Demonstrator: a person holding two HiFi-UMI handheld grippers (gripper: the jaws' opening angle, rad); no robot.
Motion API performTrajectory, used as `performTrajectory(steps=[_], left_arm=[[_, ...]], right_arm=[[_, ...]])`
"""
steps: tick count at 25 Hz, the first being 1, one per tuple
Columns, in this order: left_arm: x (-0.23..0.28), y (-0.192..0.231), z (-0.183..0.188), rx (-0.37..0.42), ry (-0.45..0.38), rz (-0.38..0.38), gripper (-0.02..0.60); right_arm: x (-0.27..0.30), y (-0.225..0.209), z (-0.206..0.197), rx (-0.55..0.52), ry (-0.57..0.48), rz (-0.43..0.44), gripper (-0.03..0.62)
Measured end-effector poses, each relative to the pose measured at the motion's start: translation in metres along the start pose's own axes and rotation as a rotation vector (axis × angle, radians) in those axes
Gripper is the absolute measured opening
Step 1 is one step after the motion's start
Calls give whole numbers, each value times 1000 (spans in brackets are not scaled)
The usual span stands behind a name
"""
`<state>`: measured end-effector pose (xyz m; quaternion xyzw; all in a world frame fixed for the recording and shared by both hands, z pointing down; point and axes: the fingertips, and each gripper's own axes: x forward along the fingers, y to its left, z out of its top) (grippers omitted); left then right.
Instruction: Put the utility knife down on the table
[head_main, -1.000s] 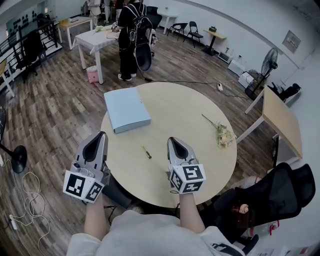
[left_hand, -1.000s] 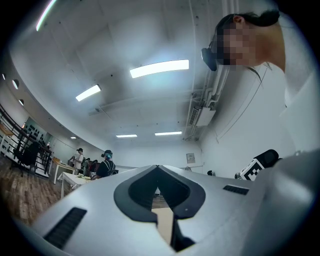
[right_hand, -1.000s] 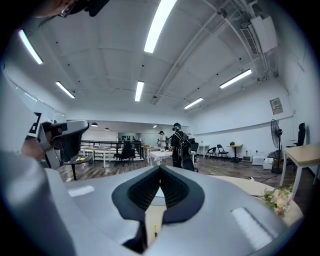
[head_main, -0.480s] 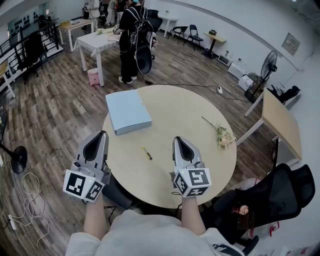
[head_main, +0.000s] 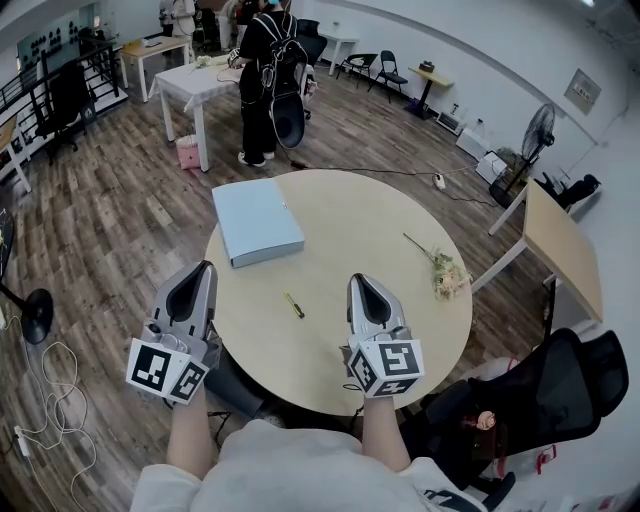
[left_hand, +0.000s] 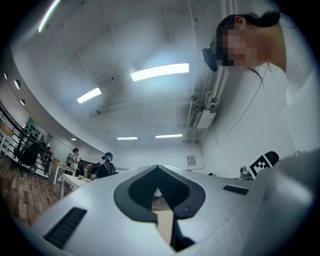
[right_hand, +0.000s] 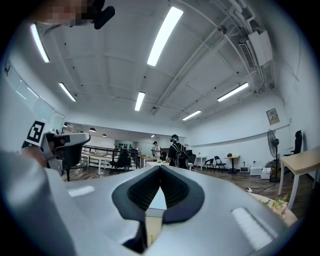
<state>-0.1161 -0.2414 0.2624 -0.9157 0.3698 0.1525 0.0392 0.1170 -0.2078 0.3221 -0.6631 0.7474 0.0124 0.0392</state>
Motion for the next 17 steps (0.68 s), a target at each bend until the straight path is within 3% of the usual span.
performTrajectory(steps=[17], left_arm=[[-6,6,-1,-6,1,21,8]], right_arm=[[2,5,1,14,-7,18,11]])
